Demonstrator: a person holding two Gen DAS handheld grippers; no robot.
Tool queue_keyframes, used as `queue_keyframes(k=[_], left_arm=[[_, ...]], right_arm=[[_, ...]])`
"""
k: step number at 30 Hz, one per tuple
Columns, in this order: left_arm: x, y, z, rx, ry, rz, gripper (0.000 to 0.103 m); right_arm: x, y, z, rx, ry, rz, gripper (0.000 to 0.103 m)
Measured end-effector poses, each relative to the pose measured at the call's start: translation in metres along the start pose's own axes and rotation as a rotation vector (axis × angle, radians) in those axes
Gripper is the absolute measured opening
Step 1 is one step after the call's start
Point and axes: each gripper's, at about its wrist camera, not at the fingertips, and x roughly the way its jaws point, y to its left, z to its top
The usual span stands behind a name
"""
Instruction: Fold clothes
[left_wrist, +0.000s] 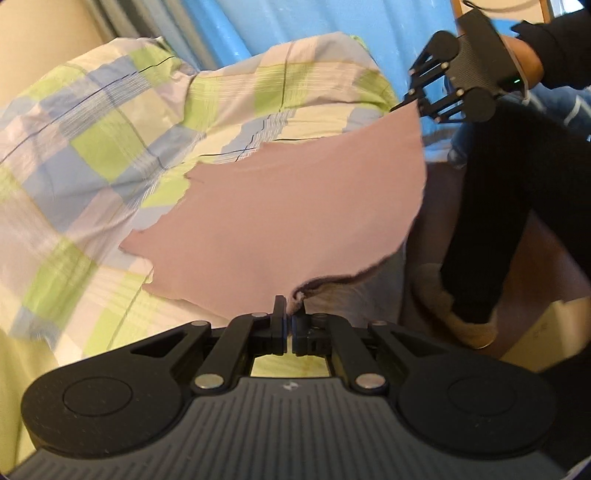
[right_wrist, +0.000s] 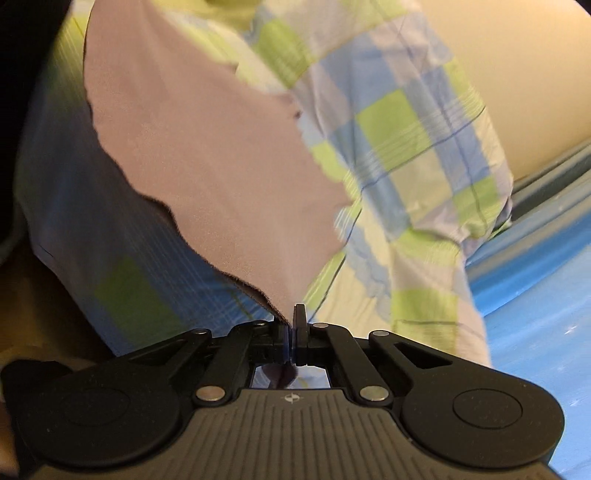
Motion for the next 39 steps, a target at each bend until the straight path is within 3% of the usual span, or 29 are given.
queue_keyframes(k=[2, 5, 8, 13, 17, 21, 25, 26, 28, 34, 39], left_arm=[[-0.009, 0.009, -0.001, -0.059, -0.017, 0.003, 0.0], [-0.001, 0.041, 0.004, -0.18, -0.057, 0.013, 0.001], [0.032, 0.083, 0.01, -0.313, -0.059, 0.023, 0.001], [0.108, 0.15, 0.006, -0.525, -0.019, -0.017, 0.0], [0.147, 0.181, -0.011, -0.643, -0.013, -0.074, 0.0], [0.178, 0.195, -0.034, -0.726, 0.011, -0.118, 0.0], [0.191, 0.196, -0.051, -0.782, -0.009, -0.146, 0.001], [0.191, 0.197, -0.053, -0.797, -0.018, -0.153, 0.001], [0.192, 0.199, -0.056, -0.812, -0.029, -0.161, 0.001], [0.192, 0.197, -0.05, -0.792, -0.017, -0.143, 0.001], [0.194, 0.196, -0.046, -0.778, -0.005, -0.128, 0.001]], right_arm=[[-0.013, -0.01, 0.002, -0.029, -0.01, 0.028, 0.0], [0.001, -0.038, 0.013, -0.052, -0.004, 0.099, 0.0], [0.035, -0.068, 0.03, -0.022, 0.03, 0.201, 0.0], [0.13, -0.12, 0.047, 0.085, 0.138, 0.422, 0.0], [0.203, -0.144, 0.041, 0.246, 0.204, 0.608, 0.0], [0.252, -0.154, 0.024, 0.423, 0.21, 0.745, 0.003], [0.269, -0.168, -0.006, 0.631, 0.134, 0.846, 0.025], [0.269, -0.171, -0.015, 0.685, 0.107, 0.865, 0.037], [0.268, -0.175, -0.032, 0.776, 0.05, 0.885, 0.051], [0.25, -0.166, -0.07, 0.923, -0.081, 0.838, 0.052], [0.243, -0.165, -0.084, 0.966, -0.143, 0.788, 0.048]])
